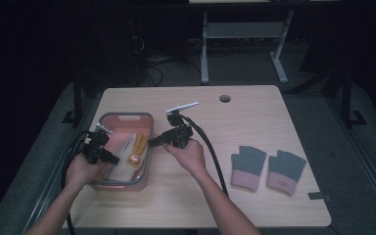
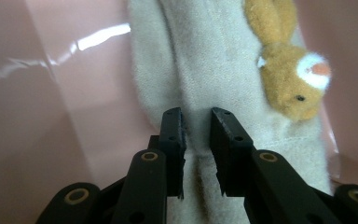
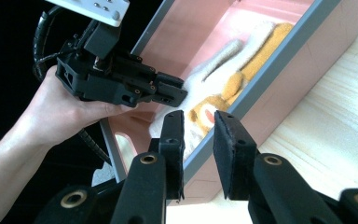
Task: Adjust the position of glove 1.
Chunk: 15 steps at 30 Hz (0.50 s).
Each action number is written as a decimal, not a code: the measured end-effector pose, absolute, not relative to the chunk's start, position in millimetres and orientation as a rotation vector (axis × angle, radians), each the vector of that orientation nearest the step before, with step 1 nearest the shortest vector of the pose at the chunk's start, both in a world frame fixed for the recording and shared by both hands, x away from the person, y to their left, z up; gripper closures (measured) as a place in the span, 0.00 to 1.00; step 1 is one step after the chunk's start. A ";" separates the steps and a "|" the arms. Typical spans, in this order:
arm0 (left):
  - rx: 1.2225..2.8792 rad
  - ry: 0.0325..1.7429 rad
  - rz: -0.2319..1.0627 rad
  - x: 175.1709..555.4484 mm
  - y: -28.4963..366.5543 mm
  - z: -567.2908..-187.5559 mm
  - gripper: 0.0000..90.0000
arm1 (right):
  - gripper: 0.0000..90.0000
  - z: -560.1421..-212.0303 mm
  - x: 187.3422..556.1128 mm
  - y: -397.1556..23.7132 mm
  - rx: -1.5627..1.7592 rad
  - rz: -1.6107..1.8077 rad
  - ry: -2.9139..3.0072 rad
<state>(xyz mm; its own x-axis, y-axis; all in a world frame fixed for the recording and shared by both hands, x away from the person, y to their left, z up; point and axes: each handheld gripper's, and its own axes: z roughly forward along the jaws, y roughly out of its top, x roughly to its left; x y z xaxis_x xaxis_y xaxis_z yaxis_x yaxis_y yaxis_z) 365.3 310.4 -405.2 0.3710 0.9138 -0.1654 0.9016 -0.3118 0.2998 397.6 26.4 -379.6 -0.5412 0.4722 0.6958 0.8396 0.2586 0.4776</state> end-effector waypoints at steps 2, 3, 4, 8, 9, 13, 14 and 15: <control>2.274 1.600 0.031 365.9 311.5 -404.9 0.78 | 0.81 -379.9 397.1 26.9 -1.191 -1.193 -2.121; 2.276 1.601 0.017 366.4 312.6 -405.3 0.77 | 0.81 -380.1 396.9 27.2 -1.192 -1.192 -2.125; 2.264 1.603 0.007 366.3 313.1 -405.2 0.76 | 0.81 -380.5 396.9 27.3 -1.193 -1.192 -2.128; 2.240 1.597 -0.003 365.9 314.2 -404.3 0.75 | 0.81 -380.9 397.2 27.2 -1.192 -1.191 -2.131; 2.239 1.592 -0.007 365.7 313.7 -404.4 0.75 | 0.81 -381.0 397.3 27.1 -1.192 -1.191 -2.133; 2.256 1.590 -0.016 365.9 310.2 -407.5 0.79 | 0.81 -381.6 397.1 27.4 -1.192 -1.184 -2.135; 2.265 1.582 -0.021 366.0 309.6 -407.9 0.81 | 0.81 -381.6 397.0 27.4 -1.192 -1.185 -2.135; 2.266 1.582 -0.029 365.9 308.6 -408.4 0.84 | 0.81 -381.8 397.0 27.5 -1.192 -1.186 -2.134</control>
